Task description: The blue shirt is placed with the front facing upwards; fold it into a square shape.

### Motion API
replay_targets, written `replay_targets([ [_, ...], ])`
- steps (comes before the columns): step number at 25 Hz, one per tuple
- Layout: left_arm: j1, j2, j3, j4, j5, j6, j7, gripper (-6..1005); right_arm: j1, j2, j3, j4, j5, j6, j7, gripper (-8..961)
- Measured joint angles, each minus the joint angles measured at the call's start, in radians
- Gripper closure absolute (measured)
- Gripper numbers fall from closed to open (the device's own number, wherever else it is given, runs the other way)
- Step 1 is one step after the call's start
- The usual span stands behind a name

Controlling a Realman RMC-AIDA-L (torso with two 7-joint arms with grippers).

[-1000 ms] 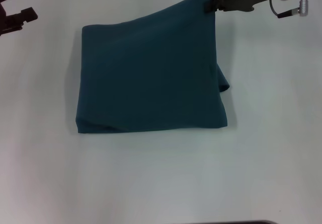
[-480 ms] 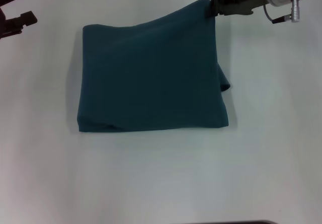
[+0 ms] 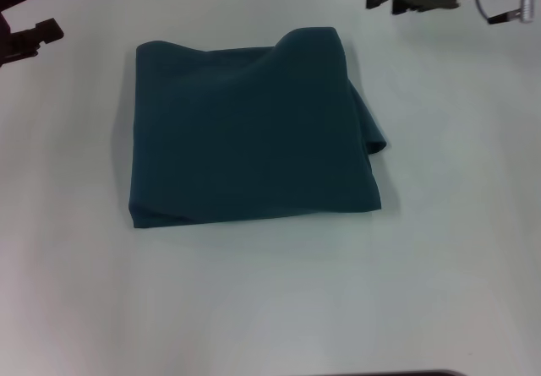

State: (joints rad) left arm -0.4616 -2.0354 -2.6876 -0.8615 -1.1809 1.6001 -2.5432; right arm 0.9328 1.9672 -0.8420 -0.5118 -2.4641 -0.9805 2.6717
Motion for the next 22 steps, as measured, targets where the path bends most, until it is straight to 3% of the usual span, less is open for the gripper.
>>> replay_targets([
  [5,0.000,0.000,0.000,0.001,-0.001,0.002,0.006,125,-0.029,-0.043,0.012,-0.029,0.054,-0.092,-0.077,519],
  [9,-0.001,0.004,-0.002,0.001,-0.004,0.028,0.081,126,-0.098,-0.047,0.059,-0.084,0.240,-0.190,-0.287,369],
  [13,-0.002,0.007,-0.010,0.001,-0.012,0.108,0.263,126,-0.202,-0.039,0.091,-0.157,0.414,-0.283,-0.553,239],
  [15,0.001,0.008,-0.011,0.001,-0.016,0.151,0.377,126,-0.296,-0.018,0.093,-0.257,0.477,-0.374,-0.733,174],
  [17,0.012,0.006,-0.009,0.001,-0.017,0.191,0.521,126,-0.326,-0.008,0.093,-0.294,0.489,-0.397,-0.783,111],
  [19,0.029,0.000,-0.004,0.001,-0.015,0.212,0.629,125,-0.404,0.032,0.094,-0.387,0.521,-0.447,-0.909,48],
  [22,0.069,-0.016,0.006,0.001,-0.011,0.232,0.787,125,-0.523,0.104,0.093,-0.505,0.565,-0.507,-1.102,57],
])
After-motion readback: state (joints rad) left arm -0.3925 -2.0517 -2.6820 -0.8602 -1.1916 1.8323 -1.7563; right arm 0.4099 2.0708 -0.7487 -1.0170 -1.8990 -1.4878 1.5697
